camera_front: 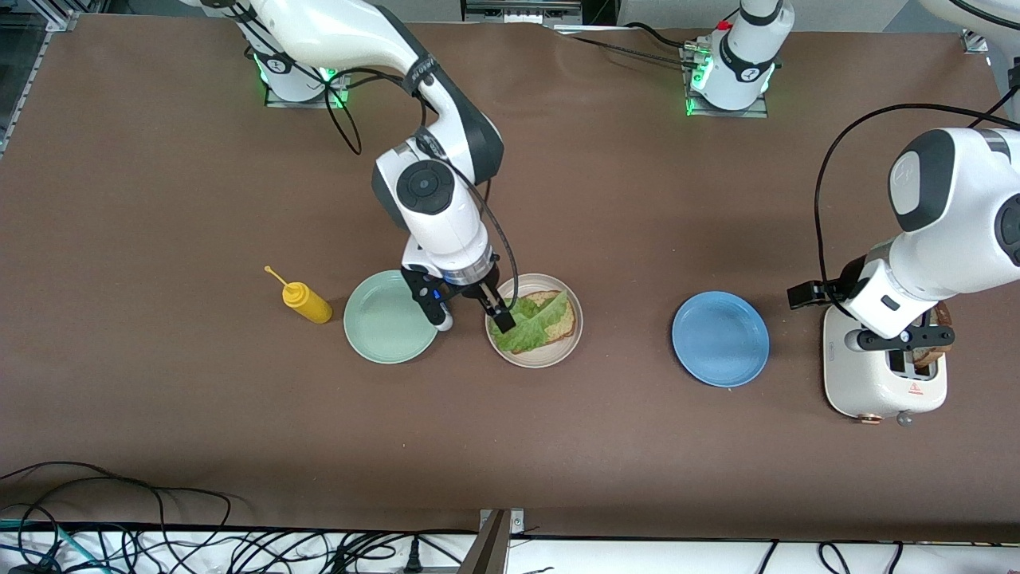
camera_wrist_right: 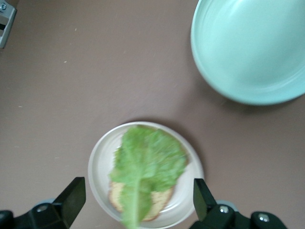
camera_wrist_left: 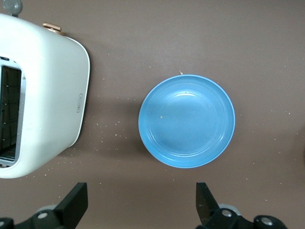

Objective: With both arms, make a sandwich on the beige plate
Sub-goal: 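Release the lettuce with the right gripper while the left gripper grasps the toast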

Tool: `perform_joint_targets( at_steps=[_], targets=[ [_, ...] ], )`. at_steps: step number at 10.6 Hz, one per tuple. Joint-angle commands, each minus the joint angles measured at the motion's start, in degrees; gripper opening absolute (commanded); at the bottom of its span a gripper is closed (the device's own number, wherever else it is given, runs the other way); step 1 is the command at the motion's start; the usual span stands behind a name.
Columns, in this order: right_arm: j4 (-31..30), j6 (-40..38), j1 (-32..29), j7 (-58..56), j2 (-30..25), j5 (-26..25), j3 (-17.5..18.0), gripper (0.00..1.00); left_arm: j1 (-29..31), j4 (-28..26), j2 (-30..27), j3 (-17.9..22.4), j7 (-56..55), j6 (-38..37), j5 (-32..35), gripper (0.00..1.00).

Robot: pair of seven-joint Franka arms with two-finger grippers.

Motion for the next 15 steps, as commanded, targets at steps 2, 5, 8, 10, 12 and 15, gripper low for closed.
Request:
perform_joint_targets(
  at_steps=[2, 5, 8, 10, 12, 15],
  targets=[
    [-0.51, -11.37, 0.25, -15.39, -5.03, -2.07, -3.45, 1.00, 0.91, 0.95, 0.12, -0.18, 0.20, -0.91, 3.93, 1.00],
    [-0.86, -16.73, -1.05, -31.36, -8.62, -2.51, -5.74, 1.00, 1.35, 2.45, 0.29, -0.26, 2.12, -0.91, 9.84, 1.00],
    [-3.65, -26.30, -8.07, -51.41, -13.80, -2.60, -5.84, 1.00, 6.17, 3.06, 1.25, -0.26, 11.33, -0.65, 9.40, 1.00],
    [-7.86, -28.97, -13.51, -62.84, -18.10, -2.25, -5.75, 1.00, 8.55, 5.95, 3.71, -0.26, 18.01, -0.64, 9.57, 1.00],
    [-15.50, -26.88, -19.75, -77.32, -23.55, -1.63, -5.57, 1.00, 11.62, 9.11, 6.69, -0.26, 23.65, -0.47, 9.05, 1.00],
    [-25.17, -21.35, -27.93, -98.51, -28.58, 0.12, -5.49, 1.00, 13.56, 10.45, 9.34, -0.26, 27.61, 1.71, 9.13, 1.00]
  ],
)
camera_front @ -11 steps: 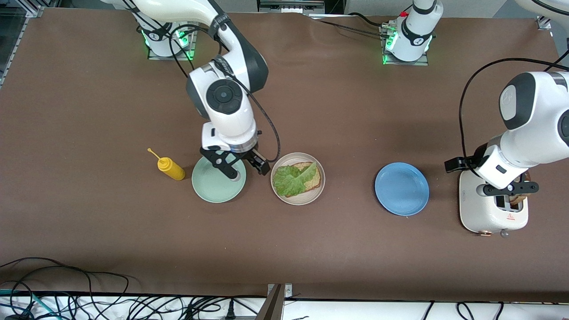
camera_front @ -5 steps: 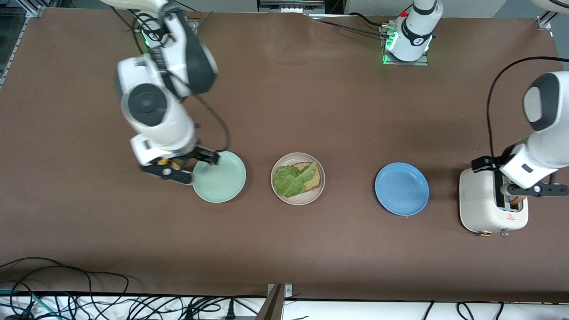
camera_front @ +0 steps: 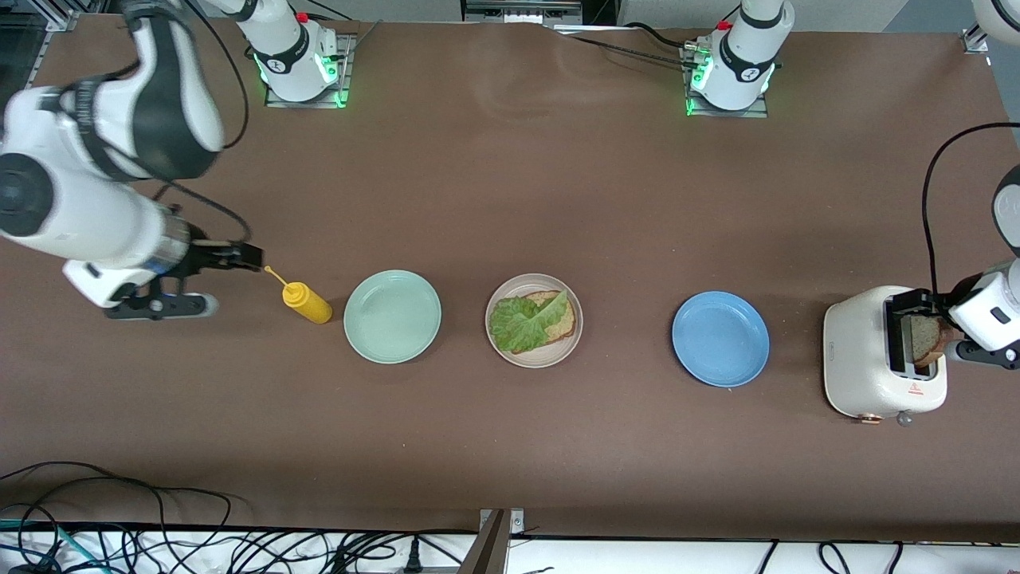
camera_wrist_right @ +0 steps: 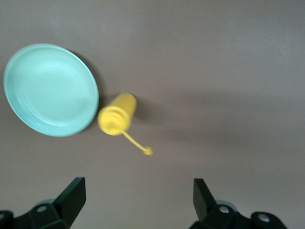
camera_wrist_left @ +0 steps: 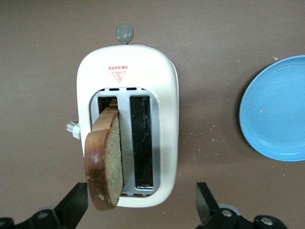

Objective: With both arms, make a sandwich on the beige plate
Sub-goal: 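Release the lettuce with the right gripper while the left gripper grasps the toast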

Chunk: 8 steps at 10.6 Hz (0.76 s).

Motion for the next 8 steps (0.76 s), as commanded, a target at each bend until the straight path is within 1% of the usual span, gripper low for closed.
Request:
perform_joint_targets(
  at_steps=[1, 2, 3, 5, 6, 7, 8],
  targets=[
    [-11.31, 6.70, -5.54, -15.44, -5.57, 3.65, 1.24, 1.00, 1.38, 2.99, 3.25, -0.51, 4.34, 1.31, 1.00, 1.00],
    [-14.30, 9.68, -8.18, -23.60, -5.92, 6.02, 1.06, 1.00, 2.17, 4.03, 4.31, -0.51, 5.57, 1.32, 1.00, 1.00],
    [-16.51, 12.15, -11.34, -32.91, -5.66, 9.61, 1.15, 1.00, 2.44, 4.39, 4.66, -0.51, 6.80, 1.32, 1.00, 1.00],
    [-19.50, 16.37, -16.01, -51.19, -3.83, 18.21, 1.06, 1.00, 3.31, 4.48, 5.54, -0.51, 7.52, 1.40, 1.00, 0.98],
    [-20.73, 18.57, -17.07, -58.59, -2.60, 21.82, 0.97, 1.00, 3.58, 4.40, 5.72, -0.51, 7.52, 1.40, 1.00, 0.92],
    [-21.27, 20.42, -17.87, -64.75, -1.45, 24.47, 0.97, 1.00, 4.19, 4.40, 6.07, -0.51, 7.61, 1.40, 1.00, 0.89],
    [-21.27, 21.48, -18.31, -71.34, 0.04, 27.63, 0.97, 1.00, 4.37, 4.40, 6.34, -0.51, 7.61, 1.40, 1.17, 0.83]
  ],
)
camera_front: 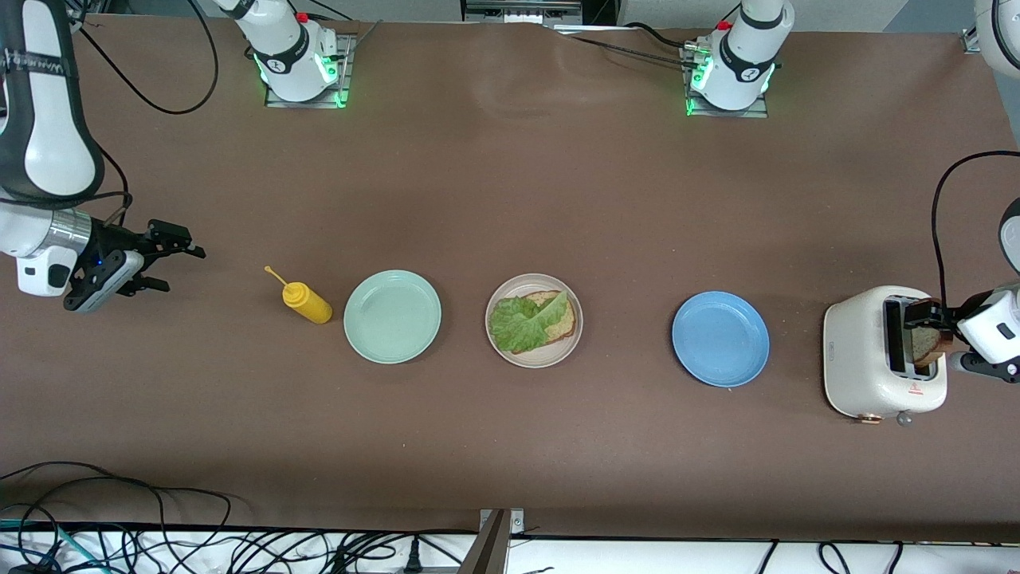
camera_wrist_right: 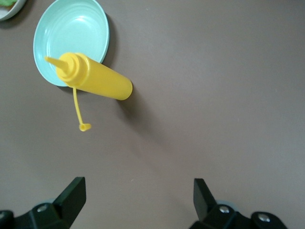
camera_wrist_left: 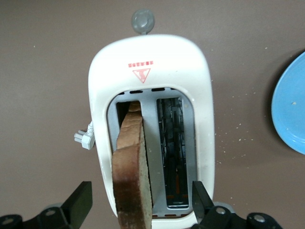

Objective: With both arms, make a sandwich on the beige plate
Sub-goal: 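Grasp the yellow mustard bottle with the right gripper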

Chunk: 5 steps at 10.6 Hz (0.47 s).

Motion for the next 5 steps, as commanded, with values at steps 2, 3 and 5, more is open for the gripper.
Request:
perform_joint_targets(
  at_steps=[2, 3, 5],
  targets=[
    [-0.71, 2.71, -2.62, -22.36, 5.96, 14.35, 0.94, 1.00, 1.03, 2.12, 1.72, -0.51, 1.21, -0.34, 1.52, 0.64],
    [-0.62, 2.71, -3.07, -31.13, 9.21, 21.80, 0.59, 1.00, 1.03, 2.12, 1.99, -0.51, 1.12, -0.43, 1.61, 0.40],
    [-0.44, 2.62, -2.90, -45.83, 14.14, 34.21, -0.20, 1.00, 0.68, 2.21, 1.99, -0.51, 0.33, -0.52, 1.44, 0.00]
  ],
)
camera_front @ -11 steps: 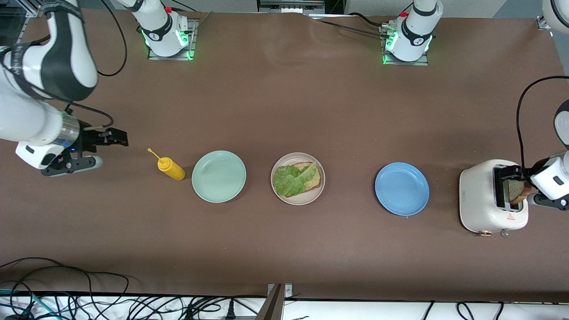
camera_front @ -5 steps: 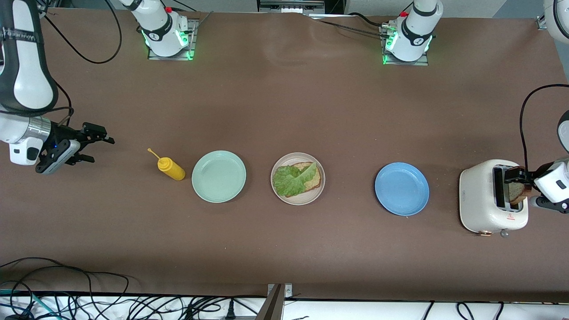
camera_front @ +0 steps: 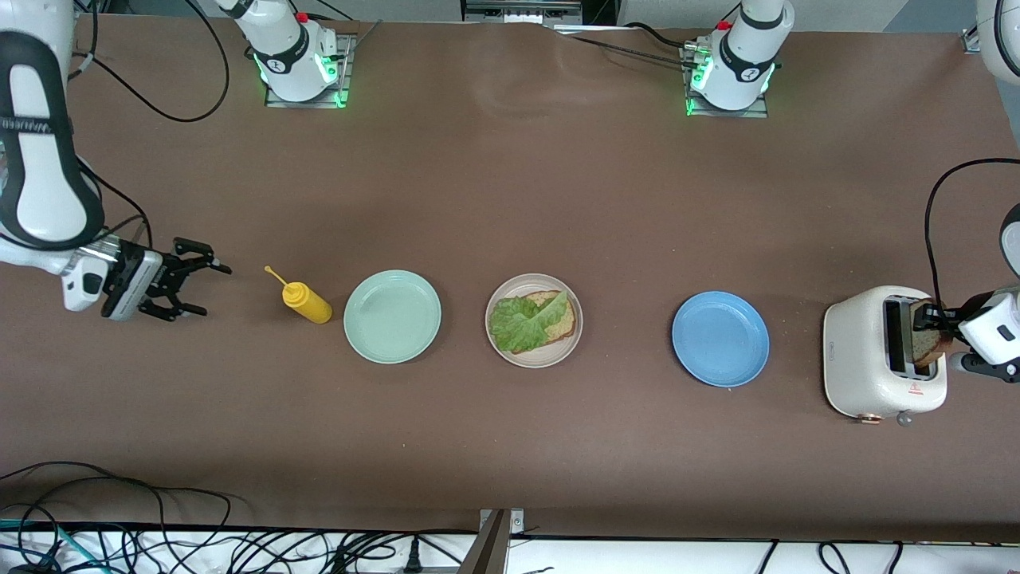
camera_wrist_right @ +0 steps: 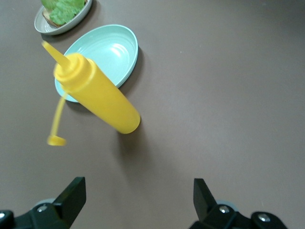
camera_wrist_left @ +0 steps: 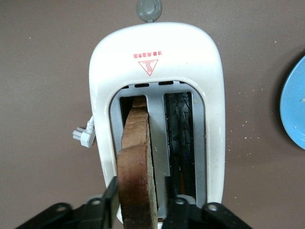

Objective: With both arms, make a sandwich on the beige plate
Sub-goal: 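Grasp the yellow mustard bottle with the right gripper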

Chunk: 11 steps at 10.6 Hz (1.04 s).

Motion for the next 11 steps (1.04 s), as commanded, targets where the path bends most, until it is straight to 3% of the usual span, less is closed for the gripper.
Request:
perform_joint_targets(
  at_steps=[1, 3, 7, 11],
  targets=[
    [0.58, 0.44, -0.53, -14.33, 4.69, 11.15, 0.11, 1.00, -0.01, 2.28, 0.99, -0.37, -0.08, -0.61, 1.44, 0.00],
    [0.40, -0.60, -0.44, -18.59, 7.50, 17.32, 0.11, 1.00, -0.10, 2.37, 0.73, -0.37, 0.01, -1.04, 1.35, 0.00],
    [0.49, -9.54, 1.66, -26.84, 13.65, 30.67, 0.20, 1.00, -0.36, 8.16, 0.99, -0.37, 0.01, -6.39, 1.35, 0.00],
    [1.11, -12.82, 3.42, -30.37, 15.60, 32.28, 0.38, 1.00, -0.45, 13.35, 0.90, -0.72, 0.10, -11.40, 0.83, 0.00]
  ],
)
